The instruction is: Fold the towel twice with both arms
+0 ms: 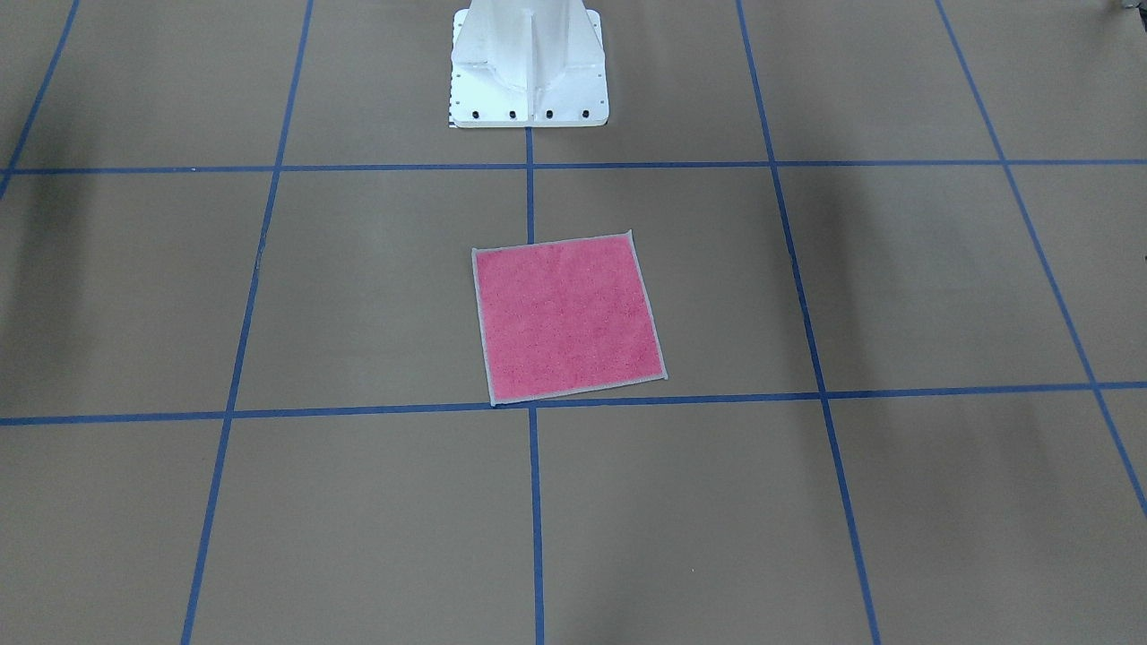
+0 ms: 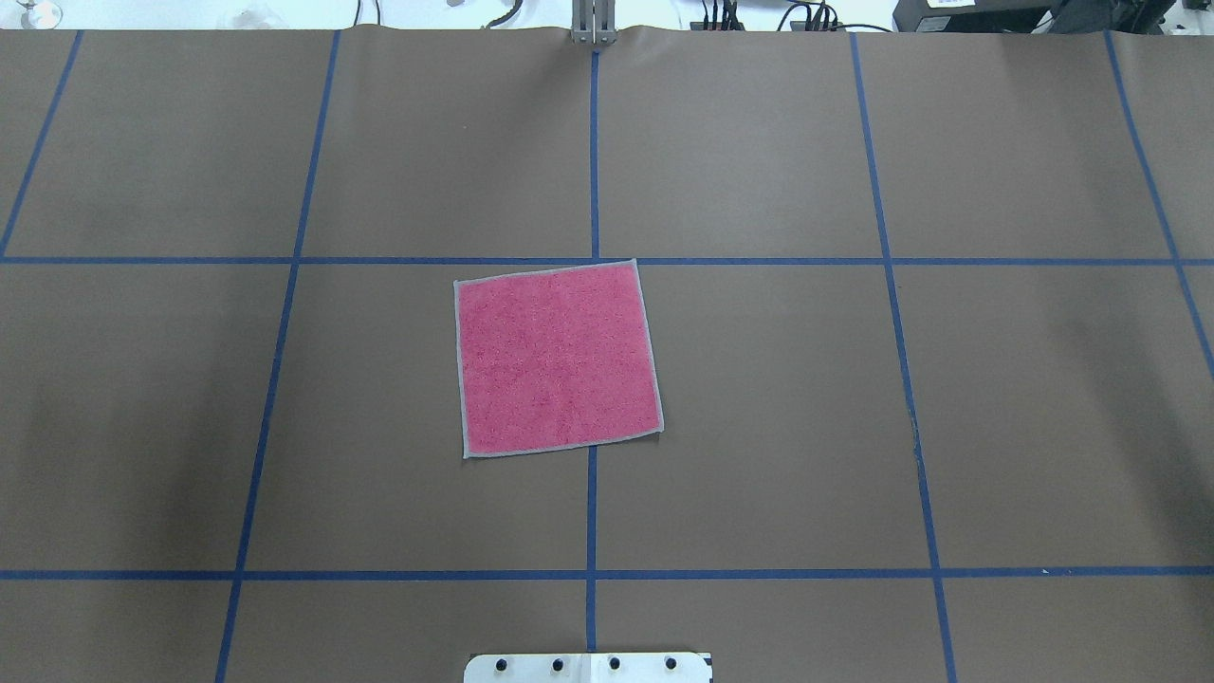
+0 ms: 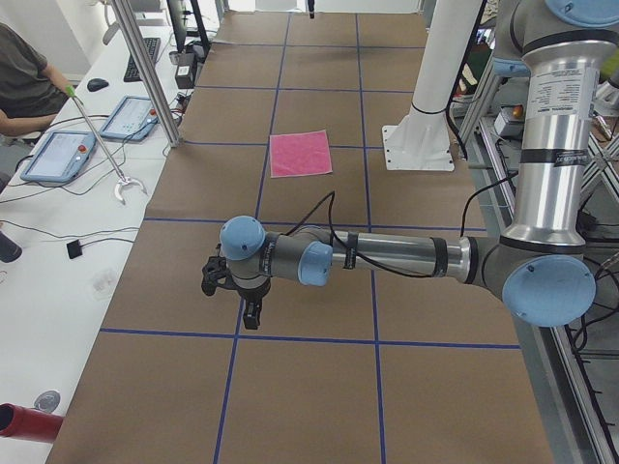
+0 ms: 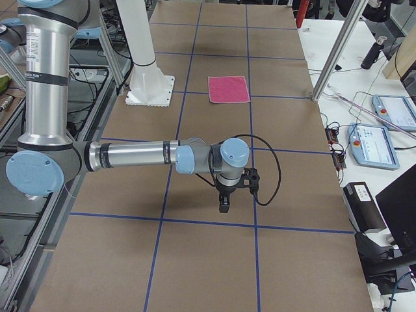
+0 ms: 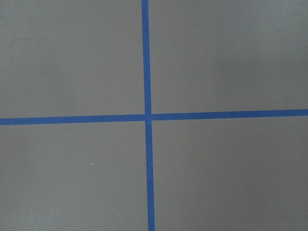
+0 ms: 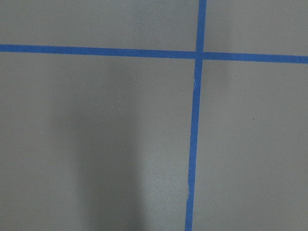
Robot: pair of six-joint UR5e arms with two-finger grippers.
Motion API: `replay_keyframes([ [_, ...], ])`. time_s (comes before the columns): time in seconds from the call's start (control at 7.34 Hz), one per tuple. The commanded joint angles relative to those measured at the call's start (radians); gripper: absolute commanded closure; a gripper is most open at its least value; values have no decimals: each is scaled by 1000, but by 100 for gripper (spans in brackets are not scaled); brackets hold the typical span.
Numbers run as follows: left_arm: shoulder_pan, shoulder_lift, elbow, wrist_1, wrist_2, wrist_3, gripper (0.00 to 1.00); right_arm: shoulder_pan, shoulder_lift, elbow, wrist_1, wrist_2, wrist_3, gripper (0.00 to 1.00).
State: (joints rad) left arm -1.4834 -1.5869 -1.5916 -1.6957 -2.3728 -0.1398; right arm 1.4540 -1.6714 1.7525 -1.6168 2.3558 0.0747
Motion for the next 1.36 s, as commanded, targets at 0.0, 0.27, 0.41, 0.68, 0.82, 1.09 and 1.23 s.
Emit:
replay_keyframes([
  [0.0, 0, 12, -2, -6, -25, 2, 0, 0, 1, 1, 2, 0, -1, 0],
  [0.27, 2, 12, -4, -4, -23, 8, 0, -1, 10, -2, 2, 5, -1, 0],
  [0.41, 2, 12, 1, -6, -22, 8, 0, -3, 16, -1, 3, 10, 2, 0],
  [0.68, 2, 12, 1, -6, -20, 6, 0, -3, 16, 2, 17, 11, -7, 0],
  [0.82, 2, 12, -2, -6, -23, 3, 0, -3, 13, -8, 67, 13, -7, 0],
  [1.09, 2, 10, -2, -6, -23, 0, 0, -9, 1, -10, 98, 34, -1, 0],
  [1.23, 2, 10, -5, -6, -23, 2, 0, -9, 1, -11, 100, 39, 0, 0],
])
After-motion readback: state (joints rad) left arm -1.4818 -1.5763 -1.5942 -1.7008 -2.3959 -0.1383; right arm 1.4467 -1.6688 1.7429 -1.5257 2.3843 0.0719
